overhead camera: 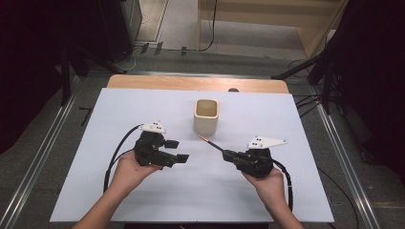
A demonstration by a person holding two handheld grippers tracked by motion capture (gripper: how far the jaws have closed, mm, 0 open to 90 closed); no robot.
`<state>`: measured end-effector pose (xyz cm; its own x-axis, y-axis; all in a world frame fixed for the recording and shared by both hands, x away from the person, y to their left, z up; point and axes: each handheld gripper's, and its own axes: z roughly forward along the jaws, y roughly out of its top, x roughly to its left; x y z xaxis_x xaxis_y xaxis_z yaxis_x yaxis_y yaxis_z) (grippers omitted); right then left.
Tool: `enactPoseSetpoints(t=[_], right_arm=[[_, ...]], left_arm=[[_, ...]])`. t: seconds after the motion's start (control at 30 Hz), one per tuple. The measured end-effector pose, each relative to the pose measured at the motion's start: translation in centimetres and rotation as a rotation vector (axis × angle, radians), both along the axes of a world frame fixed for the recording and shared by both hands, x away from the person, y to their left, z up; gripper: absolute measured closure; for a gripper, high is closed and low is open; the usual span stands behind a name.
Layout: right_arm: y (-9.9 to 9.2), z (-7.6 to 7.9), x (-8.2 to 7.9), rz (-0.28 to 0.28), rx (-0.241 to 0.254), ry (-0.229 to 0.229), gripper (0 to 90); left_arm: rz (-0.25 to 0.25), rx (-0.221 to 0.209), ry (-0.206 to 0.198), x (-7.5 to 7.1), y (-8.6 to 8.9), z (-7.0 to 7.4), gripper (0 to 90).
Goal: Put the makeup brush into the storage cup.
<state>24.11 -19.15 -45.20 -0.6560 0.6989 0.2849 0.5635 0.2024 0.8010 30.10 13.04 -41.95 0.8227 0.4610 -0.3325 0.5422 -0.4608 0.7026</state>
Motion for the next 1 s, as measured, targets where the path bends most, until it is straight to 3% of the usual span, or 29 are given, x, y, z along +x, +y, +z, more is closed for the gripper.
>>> enactPoseSetpoints(t=[0.23, 0.5, 0.7, 0.83, 0.9, 1.0], right_arm=[[0.4, 0.1, -0.5, -0.023, 0.021, -0.018, 84.8], [0.8, -0.2, -0.8, -0.055, 0.056, -0.025, 84.8], [1.0, -0.3, -1.1, -0.08, 0.066, -0.023, 84.7], [1.3, -0.1, -1.4, -0.131, 0.116, -0.02, 84.7], [1.5, 0.0, -1.6, -0.141, 0.116, -0.024, 84.8], [2.1, 0.2, -2.0, -0.172, 0.087, -0.066, 84.7]], left_arm=[[0.018, -0.002, -0.015, -0.3, -0.4, 0.0, 30.3], [0.032, -0.047, 0.009, -0.5, -0.5, 0.0, 30.9], [0.039, -0.046, 0.006, -0.5, -0.6, 0.0, 31.2], [0.045, -0.057, -0.001, -0.5, -0.7, 0.1, 31.3], [0.051, -0.068, -0.005, -0.5, -0.6, 0.2, 31.3], [0.056, -0.073, -0.008, -0.5, -0.5, 0.3, 31.3]])
